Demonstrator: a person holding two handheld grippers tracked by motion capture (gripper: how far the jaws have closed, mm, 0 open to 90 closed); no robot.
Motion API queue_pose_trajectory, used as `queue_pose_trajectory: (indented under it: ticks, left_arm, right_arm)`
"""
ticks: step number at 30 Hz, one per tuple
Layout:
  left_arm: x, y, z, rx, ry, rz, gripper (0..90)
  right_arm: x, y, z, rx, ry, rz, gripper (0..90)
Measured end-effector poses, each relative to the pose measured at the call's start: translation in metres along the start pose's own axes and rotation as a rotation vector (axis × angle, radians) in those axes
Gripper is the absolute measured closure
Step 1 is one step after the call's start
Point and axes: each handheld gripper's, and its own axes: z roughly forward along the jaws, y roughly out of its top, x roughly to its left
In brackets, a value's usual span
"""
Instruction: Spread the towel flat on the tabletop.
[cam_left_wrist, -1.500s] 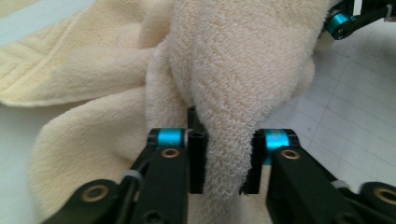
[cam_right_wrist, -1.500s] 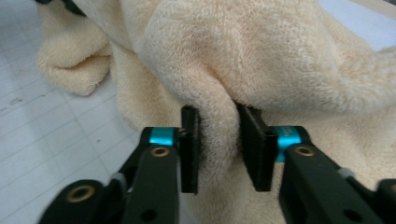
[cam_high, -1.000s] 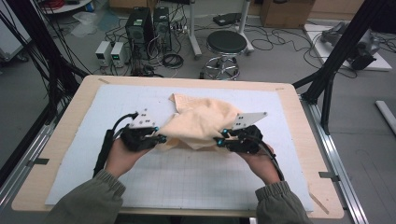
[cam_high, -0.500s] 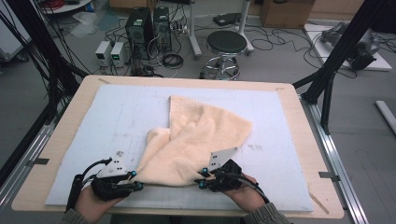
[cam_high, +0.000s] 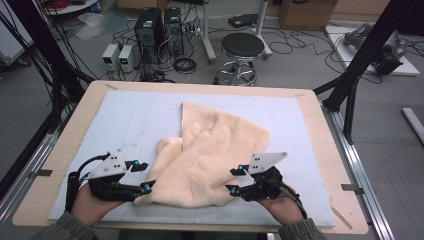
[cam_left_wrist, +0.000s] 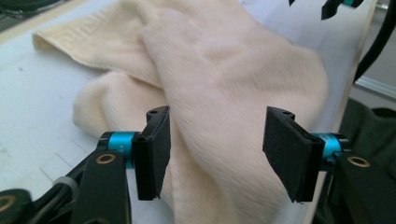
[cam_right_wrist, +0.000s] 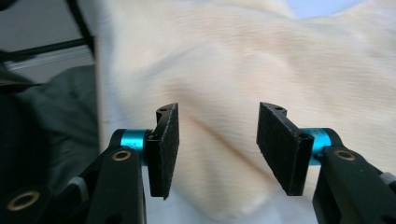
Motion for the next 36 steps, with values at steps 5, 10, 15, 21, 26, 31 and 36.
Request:
queue_pose_trajectory:
  ticks: [5, 10, 15, 21, 26, 31, 36]
  left_arm:
    - [0.021, 0.016, 0.032, -0.018, -0.007, -0.013, 41.9]
    - [0.040, 0.026, 0.078, -0.014, -0.023, -0.012, 43.0]
    - [0.056, 0.024, 0.121, 0.032, -0.081, -0.073, 45.0]
    - [0.064, 0.011, 0.153, 0.133, -0.116, -0.090, 49.6]
    - [0.061, 0.008, 0.156, 0.206, -0.130, -0.065, 80.3]
    - [0.057, 0.011, 0.134, 0.189, -0.077, -0.061, 85.3]
    - [0.048, 0.006, 0.109, 0.184, -0.041, -0.041, 85.8]
  right_arm:
    - [-0.025, -0.002, 0.010, 0.018, -0.079, 0.023, 46.1]
    - [-0.046, -0.001, 0.026, 0.042, -0.127, 0.035, 44.2]
    - [-0.061, -0.009, 0.036, 0.077, -0.137, 0.079, 42.7]
    - [-0.069, -0.022, 0.044, 0.108, -0.124, 0.114, 42.5]
    - [-0.072, -0.030, 0.057, 0.153, -0.088, 0.120, 52.5]
    - [-0.074, -0.027, 0.059, 0.129, -0.030, 0.109, 78.5]
    - [-0.066, -0.013, 0.064, 0.110, -0.001, 0.061, 82.6]
